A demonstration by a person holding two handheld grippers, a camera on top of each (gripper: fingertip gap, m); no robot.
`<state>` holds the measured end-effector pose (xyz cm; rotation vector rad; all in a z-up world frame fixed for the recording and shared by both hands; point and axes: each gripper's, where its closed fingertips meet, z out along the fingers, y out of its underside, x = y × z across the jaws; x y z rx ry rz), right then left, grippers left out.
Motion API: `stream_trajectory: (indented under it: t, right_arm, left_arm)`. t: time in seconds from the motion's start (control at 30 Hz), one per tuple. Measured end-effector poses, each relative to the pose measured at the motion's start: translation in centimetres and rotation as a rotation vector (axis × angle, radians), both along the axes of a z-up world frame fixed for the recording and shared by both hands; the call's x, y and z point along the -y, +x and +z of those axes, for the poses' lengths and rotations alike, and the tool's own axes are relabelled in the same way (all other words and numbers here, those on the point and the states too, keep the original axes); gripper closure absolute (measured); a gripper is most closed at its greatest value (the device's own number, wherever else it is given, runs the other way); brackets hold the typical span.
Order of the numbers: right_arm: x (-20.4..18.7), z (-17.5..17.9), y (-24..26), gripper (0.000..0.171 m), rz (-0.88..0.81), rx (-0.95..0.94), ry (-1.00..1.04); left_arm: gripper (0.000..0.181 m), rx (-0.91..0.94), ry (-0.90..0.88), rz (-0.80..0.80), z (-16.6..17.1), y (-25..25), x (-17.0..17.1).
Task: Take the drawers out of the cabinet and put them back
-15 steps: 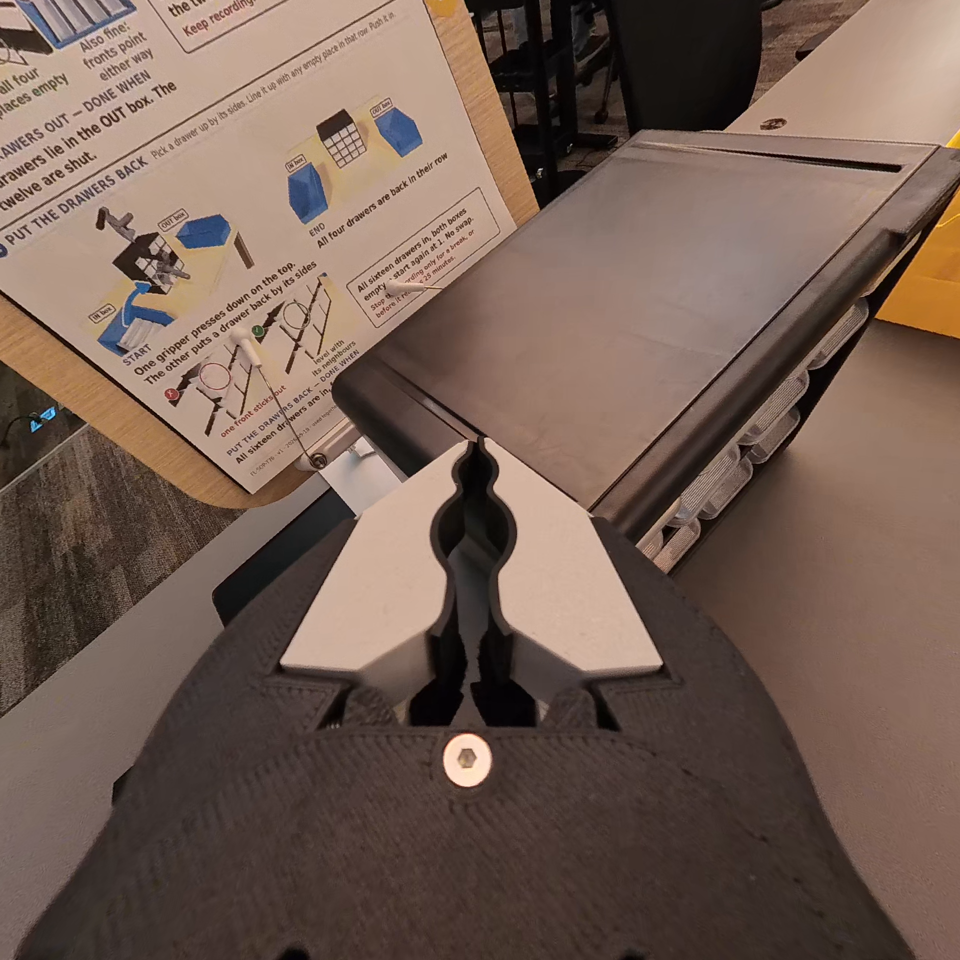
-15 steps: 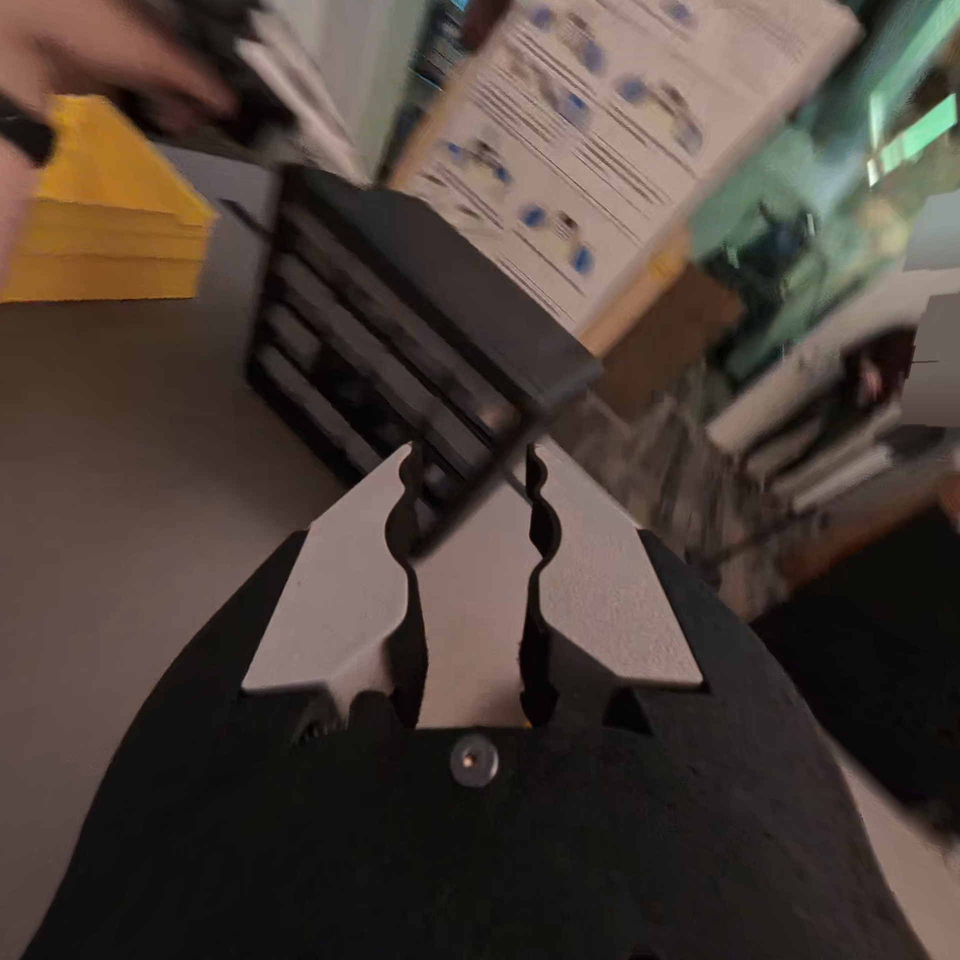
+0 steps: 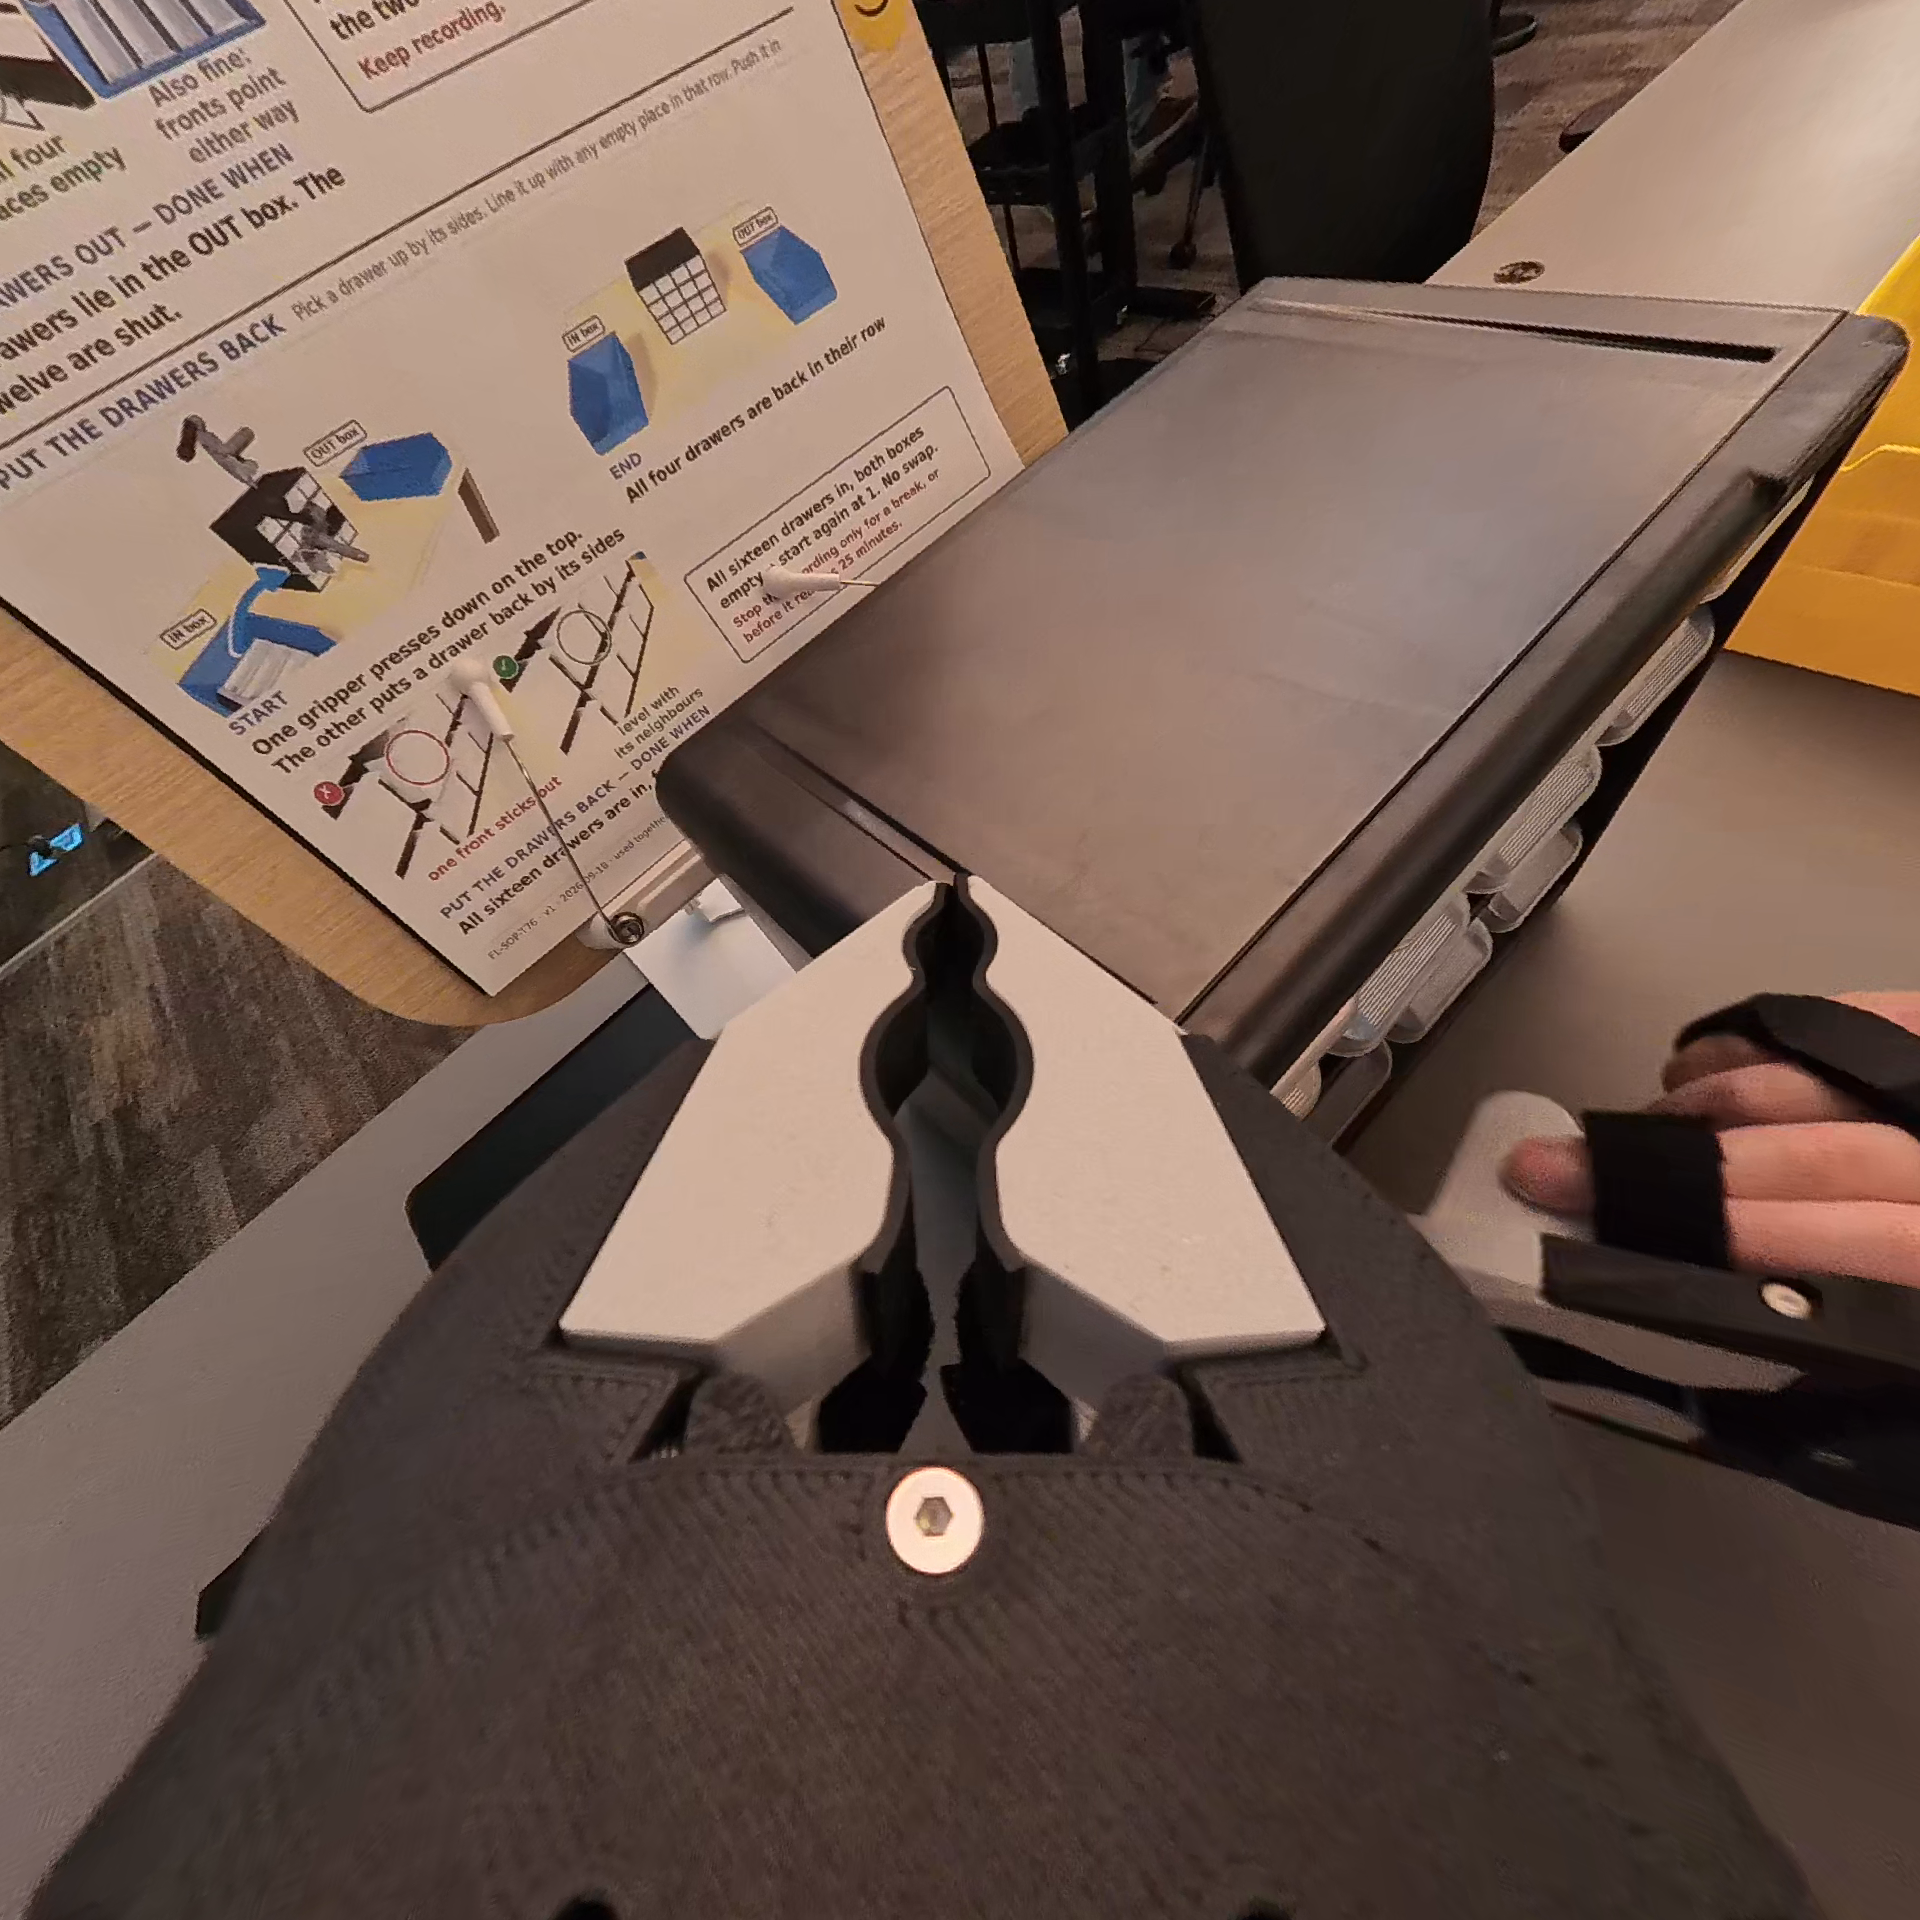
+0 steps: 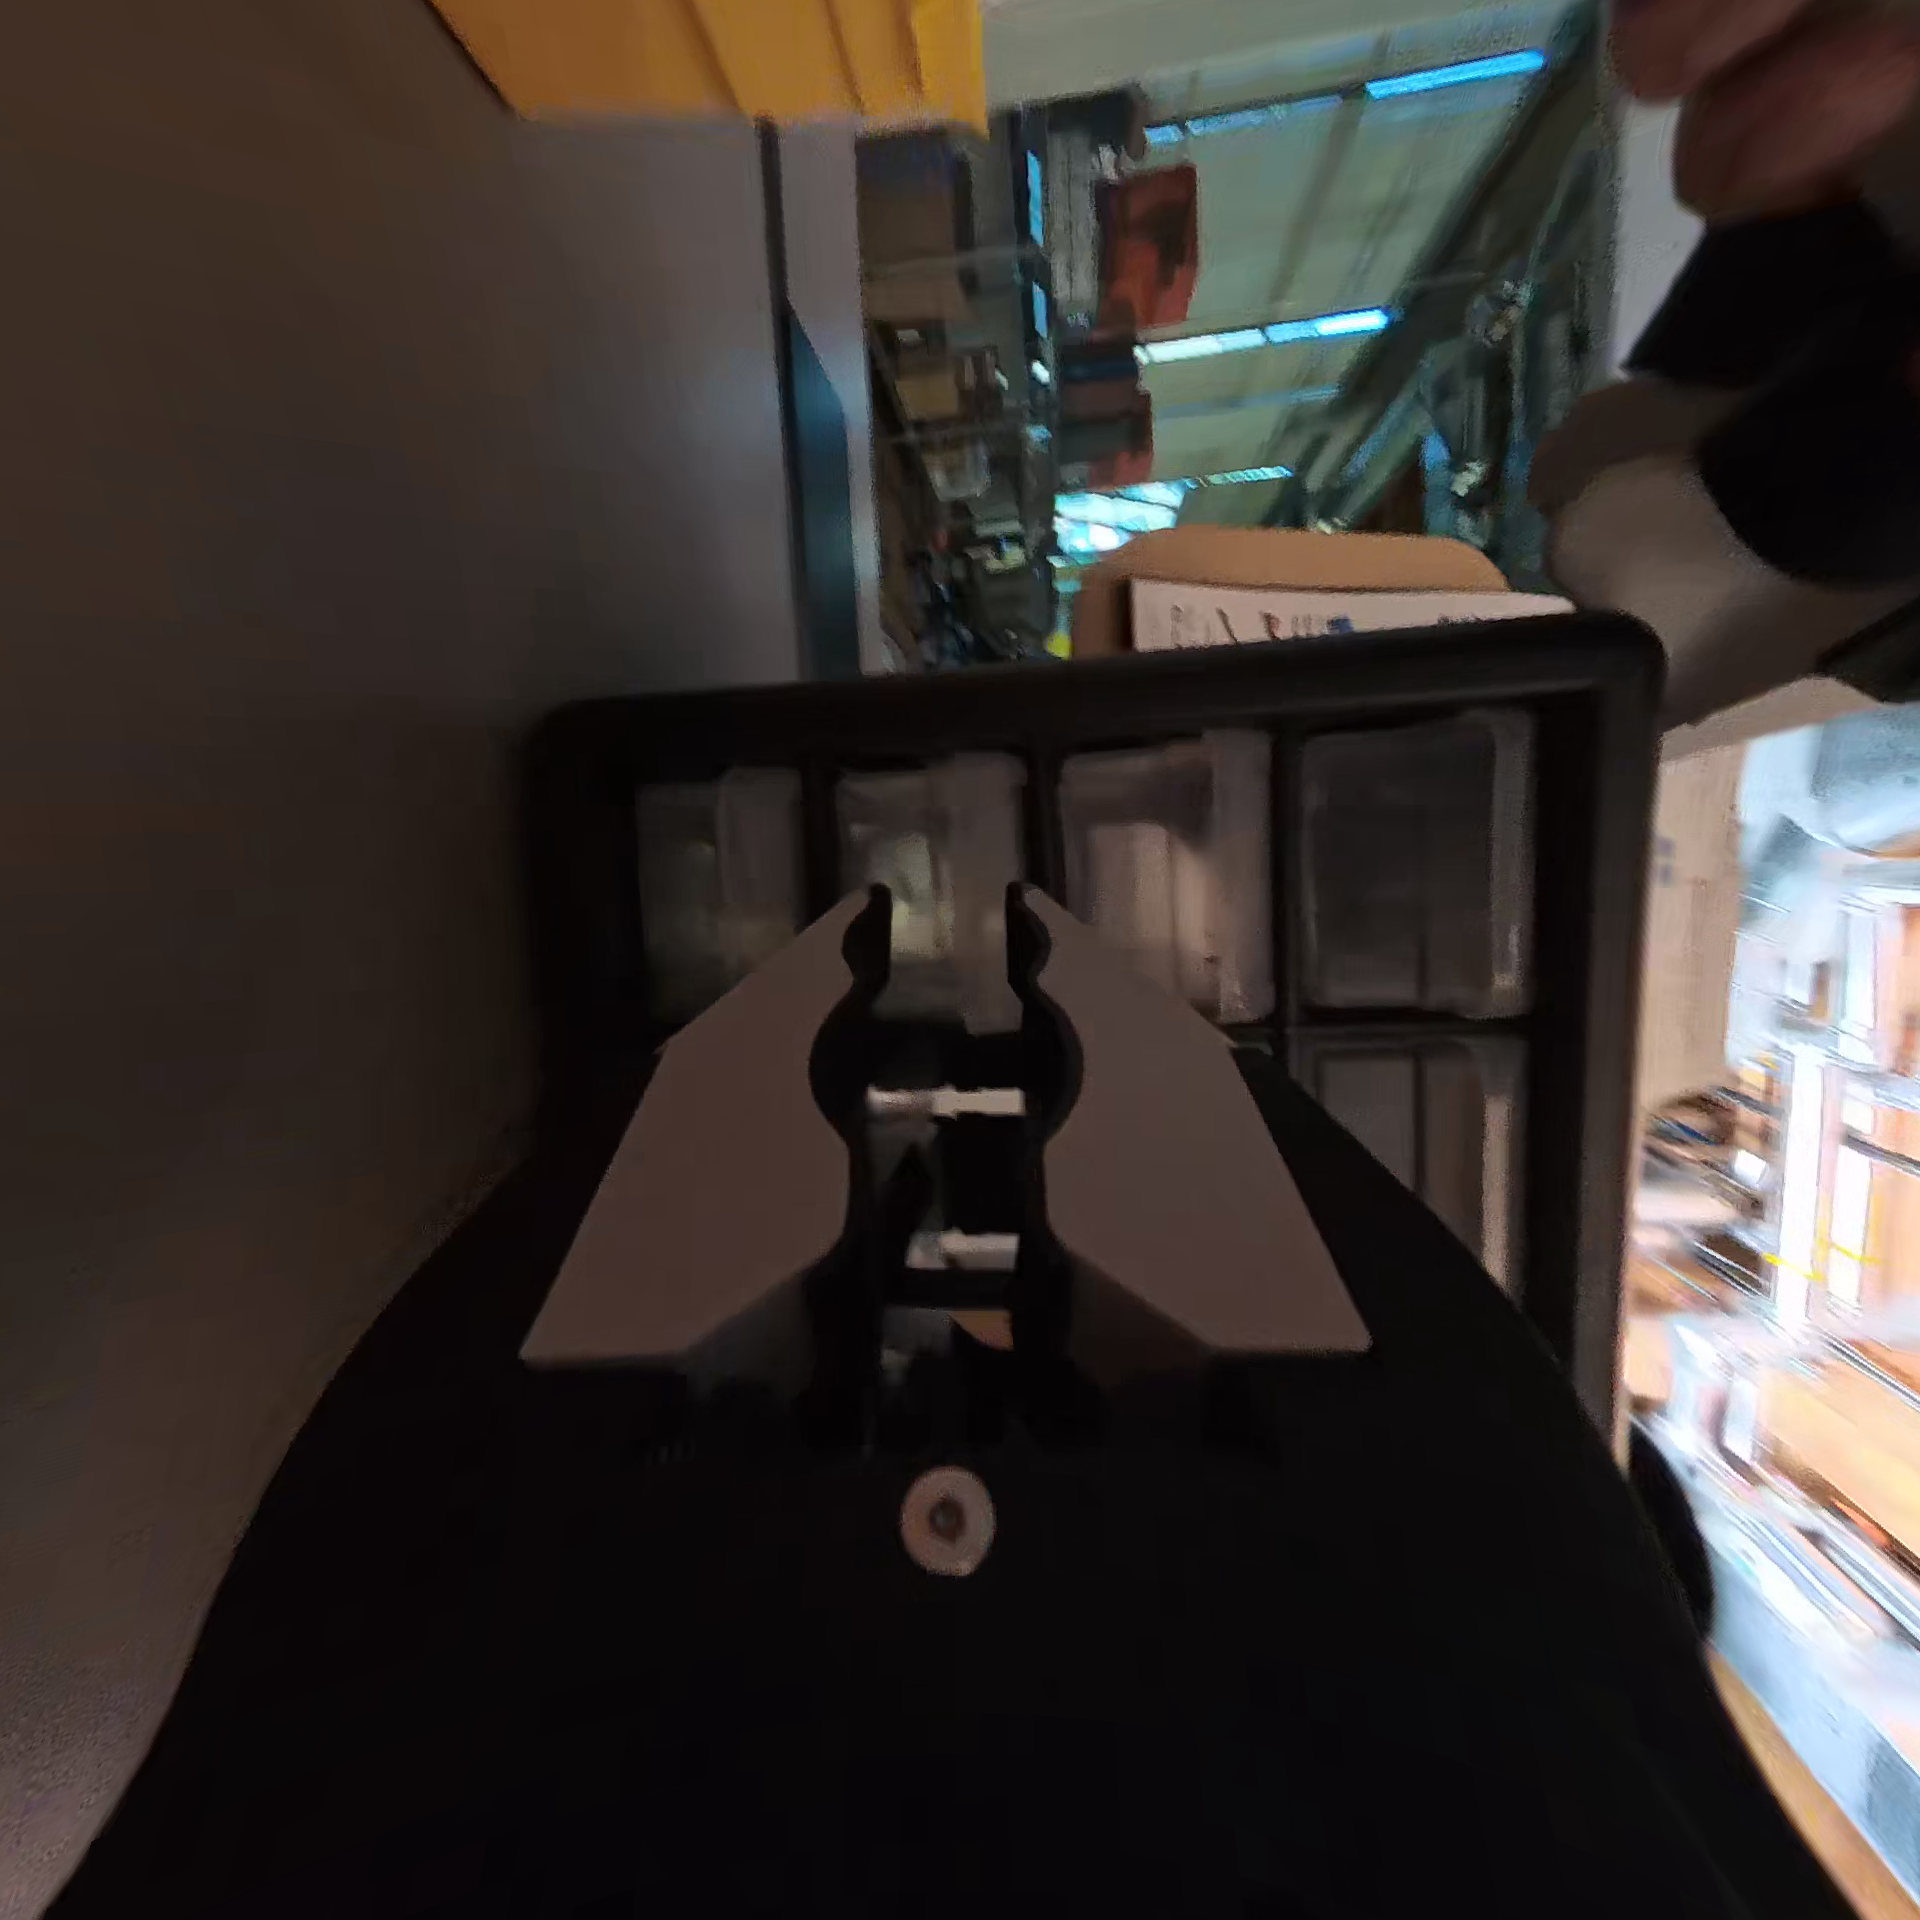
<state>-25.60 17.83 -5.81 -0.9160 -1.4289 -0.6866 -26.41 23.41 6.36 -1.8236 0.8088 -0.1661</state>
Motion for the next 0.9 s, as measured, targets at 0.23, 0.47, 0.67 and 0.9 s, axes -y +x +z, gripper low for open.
stream_trajectory:
  t: [0.23, 0.47, 0.67, 0.9]
  right_arm:
    - [-0.2, 0.8, -0.1, 0.163, -0.001, 0.031, 0.045]
    - [4.7, 0.4, -0.1, 0.157, 0.111, 0.054, -0.076]
    - [3.3, -1.1, 0.0, 0.143, 0.01, 0.085, -0.579]
    - [5.8, -1.5, 0.4, 0.155, -0.009, 0.125, -0.997]
  left_arm:
    - [0.181, 0.003, 0.001, -0.003, 0.0, 0.0, 0.0]
    - [0.181, 0.002, 0.0, -0.003, 0.0, 0.0, 0.0]
    - [0.181, -0.003, 0.002, 0.001, 0.0, 0.0, 0.0]
    - [0.181, -0.003, 0.001, 0.002, 0.0, 0.0, 0.0]
